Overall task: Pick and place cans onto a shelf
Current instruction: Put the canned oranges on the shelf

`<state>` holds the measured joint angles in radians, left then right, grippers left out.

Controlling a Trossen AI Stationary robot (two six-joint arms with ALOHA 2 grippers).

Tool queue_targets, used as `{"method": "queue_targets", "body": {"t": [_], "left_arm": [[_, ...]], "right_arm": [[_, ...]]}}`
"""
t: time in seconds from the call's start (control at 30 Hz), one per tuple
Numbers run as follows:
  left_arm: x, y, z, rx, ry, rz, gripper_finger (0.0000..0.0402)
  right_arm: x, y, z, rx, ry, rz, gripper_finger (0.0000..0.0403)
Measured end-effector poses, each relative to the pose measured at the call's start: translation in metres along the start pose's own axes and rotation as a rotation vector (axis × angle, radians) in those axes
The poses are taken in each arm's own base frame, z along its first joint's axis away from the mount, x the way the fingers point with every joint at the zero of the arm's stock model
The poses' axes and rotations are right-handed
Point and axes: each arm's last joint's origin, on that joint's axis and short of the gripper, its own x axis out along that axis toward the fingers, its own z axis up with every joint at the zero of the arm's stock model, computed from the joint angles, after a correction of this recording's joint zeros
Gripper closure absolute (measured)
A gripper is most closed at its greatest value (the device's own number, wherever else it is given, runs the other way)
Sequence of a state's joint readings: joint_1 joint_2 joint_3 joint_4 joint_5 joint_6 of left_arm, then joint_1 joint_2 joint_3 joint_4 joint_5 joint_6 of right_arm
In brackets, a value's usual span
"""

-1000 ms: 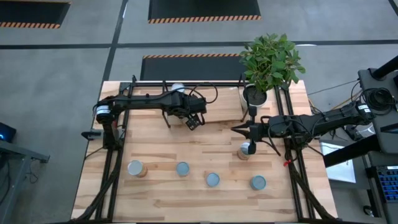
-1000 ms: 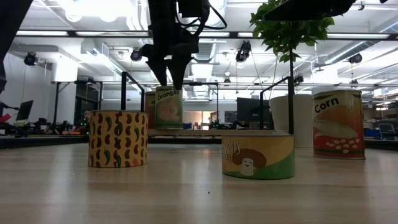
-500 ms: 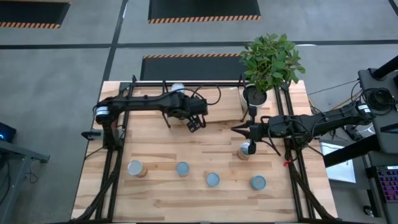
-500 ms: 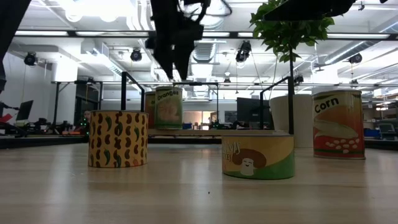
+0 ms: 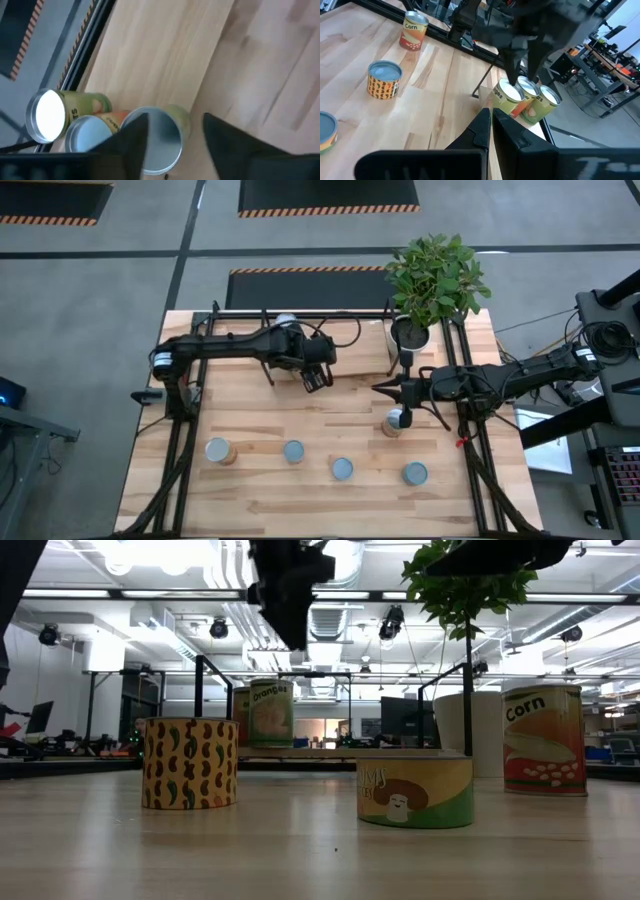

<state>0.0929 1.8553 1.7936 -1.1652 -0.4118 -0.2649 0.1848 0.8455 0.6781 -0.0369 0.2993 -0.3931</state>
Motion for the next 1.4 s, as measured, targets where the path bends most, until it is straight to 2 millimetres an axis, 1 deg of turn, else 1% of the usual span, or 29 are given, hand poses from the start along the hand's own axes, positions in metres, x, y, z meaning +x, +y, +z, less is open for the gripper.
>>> {"method": "queue_targets", "body": {"t": [0.17,0.2,0.23,0.37,0.43,0.7,0.97,1.2,1.4], "left_arm": [[0.021,-0.003,-0.012,0.009,0.024,0.104,0.0372],[0.024,-0.004,-0.013,0.003,0.021,0.127,0.0386],[0.026,-0.004,-0.014,-0.005,0.017,0.138,0.0392],[0.030,-0.005,-0.015,-0.013,0.020,0.140,0.0373],[0.030,-0.006,-0.015,-0.023,0.016,0.140,0.0371],[0.030,-0.005,-0.017,-0.025,0.031,0.145,0.0399],[0.031,-0.006,-0.019,-0.017,0.042,0.149,0.0401],[0.044,-0.008,-0.028,-0.009,0.068,0.180,0.0401],[0.048,-0.010,-0.033,-0.014,0.079,0.198,0.0402]], "right_arm": [[0.000,0.000,-0.001,-0.003,0.008,0.003,0.0394],[0.000,0.000,-0.001,-0.003,0.008,0.003,0.0394],[0.000,0.000,-0.001,-0.003,0.008,0.003,0.0394],[0.000,0.000,-0.001,-0.002,0.007,0.003,0.0394],[0.000,0.000,-0.001,-0.002,0.007,0.003,0.0394],[0.000,0.000,-0.001,-0.002,0.006,0.002,0.0394],[0.000,0.000,-0.001,-0.001,0.009,0.003,0.0394],[0.000,0.000,-0.001,0.005,0.009,0.003,0.0394],[0.000,0.000,0.000,0.008,0.002,0.000,0.0394]]}}
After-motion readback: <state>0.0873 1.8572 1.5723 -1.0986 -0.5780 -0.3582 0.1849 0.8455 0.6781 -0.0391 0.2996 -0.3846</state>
